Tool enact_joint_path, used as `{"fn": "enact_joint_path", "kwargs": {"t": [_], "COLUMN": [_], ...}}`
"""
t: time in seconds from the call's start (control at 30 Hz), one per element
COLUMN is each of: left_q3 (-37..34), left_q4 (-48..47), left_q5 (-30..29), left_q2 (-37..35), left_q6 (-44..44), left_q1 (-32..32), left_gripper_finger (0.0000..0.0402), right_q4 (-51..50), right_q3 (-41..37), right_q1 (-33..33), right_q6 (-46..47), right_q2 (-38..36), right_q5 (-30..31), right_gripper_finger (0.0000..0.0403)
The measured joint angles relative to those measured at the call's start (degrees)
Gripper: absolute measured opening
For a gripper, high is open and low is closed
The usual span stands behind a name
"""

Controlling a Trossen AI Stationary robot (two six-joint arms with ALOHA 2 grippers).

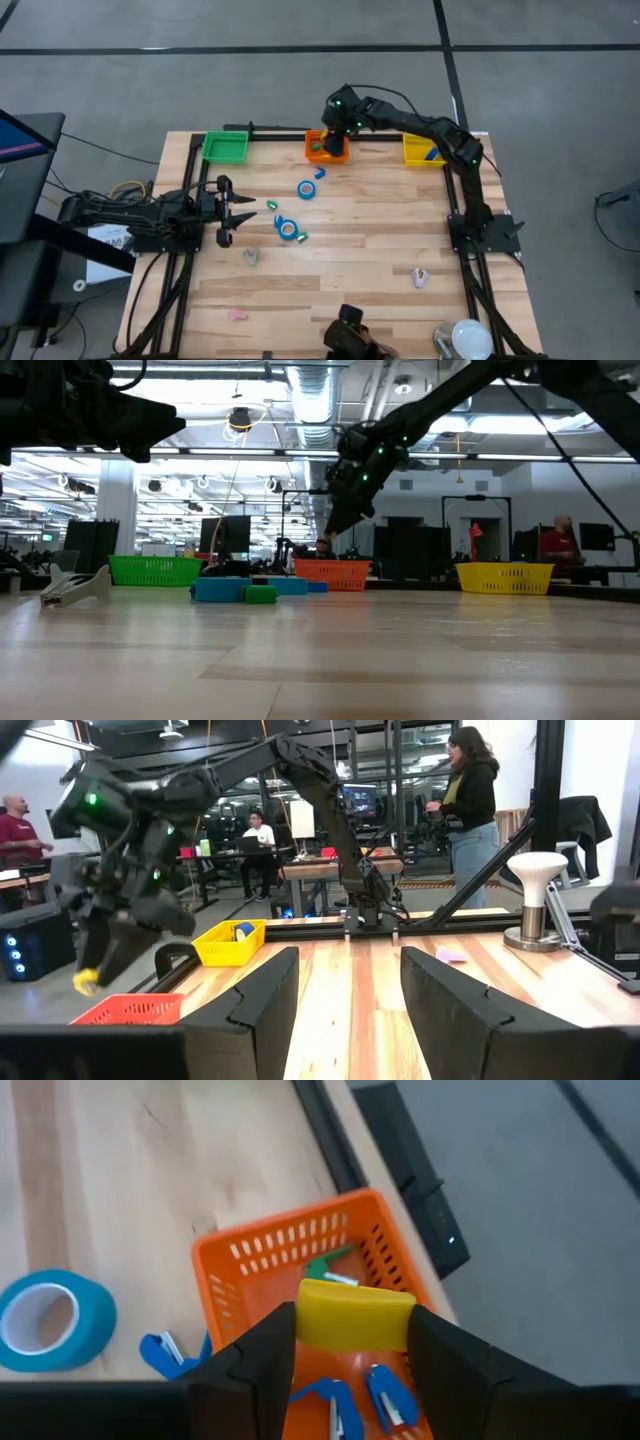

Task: Pick and place Stapler, Stapler remover, tape
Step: Put the yellow stapler into the orange bin, then put the purple staple remover into the green bin

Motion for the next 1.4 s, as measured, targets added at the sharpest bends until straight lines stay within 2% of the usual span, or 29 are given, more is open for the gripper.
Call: {"fn": "enact_joint_path", "kwargs": {"t": [0.27,0.63,0.87,1.13,1.4], "left_q3": [0.0,0.0,0.0,0.0,0.0], "left_q4": [-0.02,0.0,-0.02,-0.02,-0.01], "left_q5": [0.0,0.0,0.0,-0.01,-0.01], "left_q2": [0.0,0.0,0.0,0.0,0.0], "left_q6": [0.0,0.0,0.0,0.0,0.0], "left_q1": [0.0,-0.02,0.0,-0.01,0.0], "left_gripper_finger": [0.0168,0.0168,0.0168,0.0168,0.0168], "right_q4": [0.34,0.36,0.05,-0.4,-0.55], "right_q3": [0.0,0.0,0.0,0.0,0.0], "right_q1": [-0.01,0.0,0.0,-0.08,0.08], "right_q6": [0.13,0.11,0.14,0.59,0.57], "right_q2": [3.6,3.62,3.62,3.6,0.87], "right_q5": [-1.04,-2.03,-2.11,-3.39,-3.47], "right_gripper_finger": [0.0165,0.0181,0.0206,0.0265,0.0271]}}
